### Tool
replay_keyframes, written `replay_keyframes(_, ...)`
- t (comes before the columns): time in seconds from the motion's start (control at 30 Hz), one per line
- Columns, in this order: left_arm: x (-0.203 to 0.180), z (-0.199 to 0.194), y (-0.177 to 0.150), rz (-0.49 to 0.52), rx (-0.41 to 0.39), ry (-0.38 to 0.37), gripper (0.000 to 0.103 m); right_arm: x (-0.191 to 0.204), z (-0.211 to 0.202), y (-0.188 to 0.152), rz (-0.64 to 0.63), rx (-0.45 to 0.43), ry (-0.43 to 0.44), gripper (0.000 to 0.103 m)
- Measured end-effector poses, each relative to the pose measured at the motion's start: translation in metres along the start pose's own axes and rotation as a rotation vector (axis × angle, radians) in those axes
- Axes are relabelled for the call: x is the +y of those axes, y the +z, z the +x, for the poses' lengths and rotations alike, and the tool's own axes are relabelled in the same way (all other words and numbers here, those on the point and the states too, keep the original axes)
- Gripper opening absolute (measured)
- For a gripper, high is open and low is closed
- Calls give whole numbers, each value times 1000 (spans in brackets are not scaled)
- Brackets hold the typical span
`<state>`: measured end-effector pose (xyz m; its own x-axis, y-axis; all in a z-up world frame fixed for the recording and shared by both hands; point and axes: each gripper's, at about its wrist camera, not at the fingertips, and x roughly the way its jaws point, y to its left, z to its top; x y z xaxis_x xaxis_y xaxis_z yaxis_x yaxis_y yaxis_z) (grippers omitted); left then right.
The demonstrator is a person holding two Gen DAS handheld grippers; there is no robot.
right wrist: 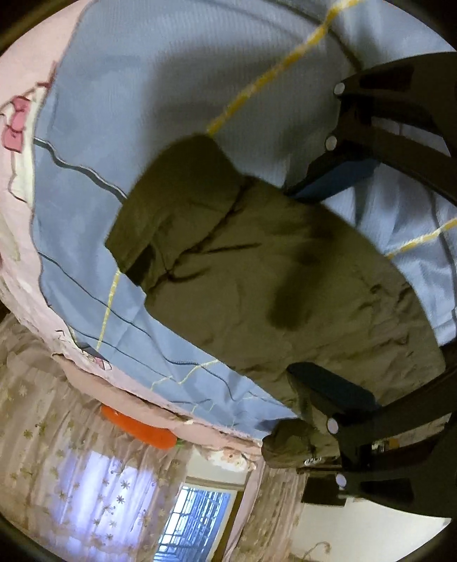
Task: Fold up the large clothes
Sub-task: 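Lift the grasped sleeve off the bed with the right tool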
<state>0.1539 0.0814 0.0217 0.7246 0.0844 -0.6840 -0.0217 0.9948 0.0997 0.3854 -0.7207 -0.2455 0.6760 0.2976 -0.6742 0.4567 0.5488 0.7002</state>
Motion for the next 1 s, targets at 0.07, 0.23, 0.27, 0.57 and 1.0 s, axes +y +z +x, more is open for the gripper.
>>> replay_keyframes(0.07, 0, 1, -1, 3, 4, 1, 101, 0, 3, 1, 6, -11, 5, 84)
replay_keyframes(0.23, -2, 4, -1, 8, 9, -7, 101, -5, 8, 1, 19, -33, -4, 61)
replay_keyframes(0.27, -3, 4, -2, 12, 10, -7, 101, -5, 9, 1, 13, -32, -9, 50)
replay_keyframes(0.57, 0, 1, -3, -12, 4, -11, 101, 17, 6, -6, -86, -129, -11, 5)
replay_keyframes(1.0, 7, -23, -2, -33, -48, -60, 101, 100, -50, -26, -288, -375, -107, 4)
